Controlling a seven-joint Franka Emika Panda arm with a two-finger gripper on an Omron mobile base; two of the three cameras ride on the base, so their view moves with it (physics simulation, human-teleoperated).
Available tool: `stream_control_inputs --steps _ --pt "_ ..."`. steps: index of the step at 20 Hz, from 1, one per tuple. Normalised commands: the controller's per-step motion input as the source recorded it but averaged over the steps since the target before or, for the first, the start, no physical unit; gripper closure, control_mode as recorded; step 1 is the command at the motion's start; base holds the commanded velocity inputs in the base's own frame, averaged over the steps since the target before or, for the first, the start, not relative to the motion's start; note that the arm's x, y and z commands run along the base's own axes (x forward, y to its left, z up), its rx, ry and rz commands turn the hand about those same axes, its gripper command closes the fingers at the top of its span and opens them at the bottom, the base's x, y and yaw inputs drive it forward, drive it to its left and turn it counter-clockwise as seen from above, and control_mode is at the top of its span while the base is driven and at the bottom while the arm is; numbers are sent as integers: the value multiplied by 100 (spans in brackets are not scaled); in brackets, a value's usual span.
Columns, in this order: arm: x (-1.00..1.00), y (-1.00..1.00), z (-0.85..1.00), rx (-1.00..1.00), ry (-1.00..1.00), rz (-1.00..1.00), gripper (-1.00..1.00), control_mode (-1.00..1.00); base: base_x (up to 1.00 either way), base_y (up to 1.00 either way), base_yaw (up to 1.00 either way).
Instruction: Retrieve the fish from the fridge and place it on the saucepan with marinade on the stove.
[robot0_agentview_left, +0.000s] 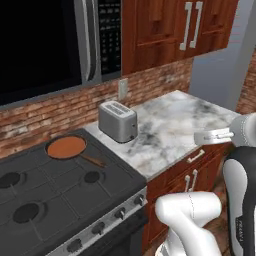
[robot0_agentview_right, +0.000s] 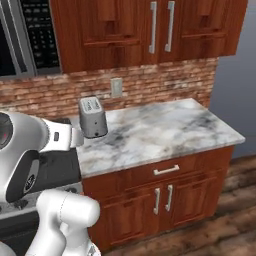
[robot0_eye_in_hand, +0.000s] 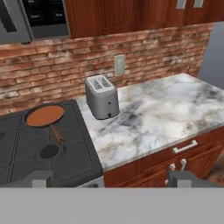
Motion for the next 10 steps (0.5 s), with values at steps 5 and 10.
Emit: stream_control_inputs --steps 5,10 --pt "0 0 0 0 0 0 -100 100 10 -72 -55" --pt "0 0 0 0 0 0 -100 100 14 -74 -53"
